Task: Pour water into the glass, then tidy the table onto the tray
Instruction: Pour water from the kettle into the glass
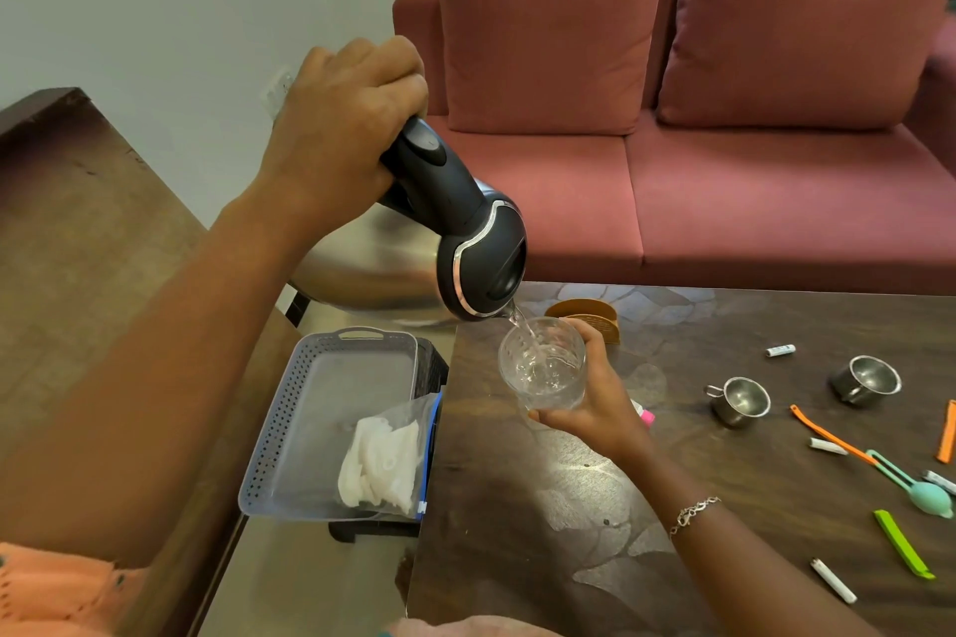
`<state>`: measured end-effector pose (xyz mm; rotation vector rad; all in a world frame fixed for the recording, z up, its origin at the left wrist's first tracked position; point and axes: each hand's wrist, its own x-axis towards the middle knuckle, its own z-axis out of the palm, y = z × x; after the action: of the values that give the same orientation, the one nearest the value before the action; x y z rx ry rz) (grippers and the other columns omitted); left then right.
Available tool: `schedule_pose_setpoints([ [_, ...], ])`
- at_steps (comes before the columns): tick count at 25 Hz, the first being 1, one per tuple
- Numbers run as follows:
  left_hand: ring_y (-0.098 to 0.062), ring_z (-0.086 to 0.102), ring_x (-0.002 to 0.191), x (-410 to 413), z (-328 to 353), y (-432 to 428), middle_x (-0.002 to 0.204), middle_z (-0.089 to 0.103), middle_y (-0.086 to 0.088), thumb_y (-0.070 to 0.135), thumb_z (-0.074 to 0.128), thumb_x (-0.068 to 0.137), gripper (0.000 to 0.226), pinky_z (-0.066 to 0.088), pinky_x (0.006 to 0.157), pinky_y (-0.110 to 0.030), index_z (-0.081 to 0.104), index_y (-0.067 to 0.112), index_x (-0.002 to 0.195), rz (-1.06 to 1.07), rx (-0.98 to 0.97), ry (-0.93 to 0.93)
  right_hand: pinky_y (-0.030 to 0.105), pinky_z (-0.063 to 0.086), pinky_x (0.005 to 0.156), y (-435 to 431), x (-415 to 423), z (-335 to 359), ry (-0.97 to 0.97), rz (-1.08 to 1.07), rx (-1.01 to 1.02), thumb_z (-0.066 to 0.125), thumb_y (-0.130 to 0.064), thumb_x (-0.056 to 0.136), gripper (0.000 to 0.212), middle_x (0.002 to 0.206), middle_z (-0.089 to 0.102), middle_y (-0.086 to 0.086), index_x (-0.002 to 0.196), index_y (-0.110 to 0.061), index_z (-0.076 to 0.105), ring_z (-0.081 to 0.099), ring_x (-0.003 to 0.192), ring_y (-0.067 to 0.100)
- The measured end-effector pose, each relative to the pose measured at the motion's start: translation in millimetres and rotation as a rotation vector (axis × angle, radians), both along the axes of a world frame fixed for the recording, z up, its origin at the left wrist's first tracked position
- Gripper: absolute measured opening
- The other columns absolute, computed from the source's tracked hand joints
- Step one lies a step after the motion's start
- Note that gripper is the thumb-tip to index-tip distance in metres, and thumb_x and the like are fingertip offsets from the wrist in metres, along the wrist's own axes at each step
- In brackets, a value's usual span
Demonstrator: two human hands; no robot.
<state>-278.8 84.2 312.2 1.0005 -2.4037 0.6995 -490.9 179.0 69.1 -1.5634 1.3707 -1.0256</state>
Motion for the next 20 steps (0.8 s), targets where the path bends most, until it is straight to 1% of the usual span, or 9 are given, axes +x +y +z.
schedule_pose_setpoints([
  [3,-0.039,0.054,0.078,1.1,2.4,0.6,0.093,0.060,-0.021,-0.010,0.051,0.068,0.014,0.037,0.064,-0.045,0.055,-0.001,0.078,0.000,-0.004,0.001,0.024,0.040,0.098,-1.0,1.4,-1.1,0.008,-0.002,-0.003,0.084,-0.016,0.058,0.094,0.122,0.040,-0.018,0.128,-0.036,0.024,0.045,0.118,0.010],
  [6,-0.039,0.054,0.079,1.1,3.9,1.0,0.094,0.060,-0.021,-0.009,0.051,0.067,0.015,0.037,0.065,-0.045,0.055,0.000,0.079,0.003,-0.009,-0.006,0.011,0.036,0.092,-1.1,3.0,-1.4,0.019,-0.004,-0.003,0.085,-0.018,0.058,0.094,0.121,0.037,-0.028,0.121,-0.049,0.021,0.043,0.116,0.000],
  [7,-0.039,0.054,0.079,1.2,4.0,1.4,0.094,0.060,-0.021,-0.009,0.051,0.068,0.015,0.037,0.065,-0.045,0.055,0.000,0.079,0.006,-0.010,-0.010,0.010,0.035,0.091,-0.6,3.1,-1.6,0.024,-0.005,-0.004,0.084,-0.018,0.058,0.094,0.121,0.036,-0.029,0.120,-0.051,0.021,0.042,0.116,-0.003],
  [10,-0.039,0.054,0.079,2.8,5.4,3.0,0.095,0.060,-0.021,-0.008,0.052,0.068,0.014,0.038,0.065,-0.045,0.055,-0.001,0.080,0.013,-0.018,-0.016,0.018,0.039,0.096,0.9,3.1,-2.6,0.017,-0.002,-0.010,0.084,-0.018,0.059,0.094,0.122,0.039,-0.025,0.123,-0.047,0.022,0.044,0.117,0.003],
  [12,-0.040,0.054,0.079,3.4,6.7,4.2,0.095,0.060,-0.021,-0.008,0.052,0.068,0.015,0.039,0.065,-0.046,0.055,-0.001,0.081,0.010,-0.025,-0.026,0.028,0.042,0.099,1.7,3.1,-3.8,0.003,0.004,-0.010,0.084,-0.018,0.058,0.093,0.125,0.041,-0.015,0.127,-0.038,0.024,0.045,0.119,0.010],
  [13,-0.040,0.054,0.079,3.5,7.1,4.8,0.095,0.060,-0.021,-0.008,0.052,0.068,0.015,0.039,0.065,-0.045,0.056,-0.001,0.081,0.008,-0.026,-0.033,0.030,0.042,0.099,2.1,3.2,-4.0,0.000,0.006,-0.010,0.084,-0.020,0.058,0.093,0.126,0.042,-0.011,0.128,-0.035,0.024,0.045,0.119,0.013],
  [15,-0.040,0.054,0.079,3.4,7.0,5.8,0.095,0.060,-0.021,-0.007,0.051,0.068,0.015,0.038,0.065,-0.045,0.055,-0.001,0.081,0.009,-0.026,-0.047,0.029,0.042,0.098,2.6,3.8,-4.3,0.008,0.008,-0.009,0.083,-0.021,0.058,0.093,0.126,0.042,-0.011,0.127,-0.037,0.024,0.045,0.119,0.012],
  [18,-0.040,0.054,0.080,3.7,7.2,6.4,0.096,0.060,-0.022,-0.007,0.051,0.069,0.014,0.038,0.065,-0.045,0.056,-0.001,0.081,0.014,-0.028,-0.055,0.018,0.040,0.094,2.2,4.7,-5.0,0.020,0.010,-0.010,0.084,-0.018,0.058,0.093,0.123,0.039,-0.023,0.121,-0.049,0.022,0.044,0.117,0.004],
  [20,-0.040,0.054,0.080,4.2,8.0,6.2,0.096,0.060,-0.022,-0.007,0.052,0.070,0.014,0.037,0.066,-0.045,0.056,-0.002,0.082,0.021,-0.033,-0.056,0.014,0.038,0.093,2.1,5.4,-5.2,0.015,0.004,-0.012,0.084,-0.016,0.059,0.094,0.122,0.038,-0.026,0.120,-0.050,0.022,0.044,0.117,0.003],
])
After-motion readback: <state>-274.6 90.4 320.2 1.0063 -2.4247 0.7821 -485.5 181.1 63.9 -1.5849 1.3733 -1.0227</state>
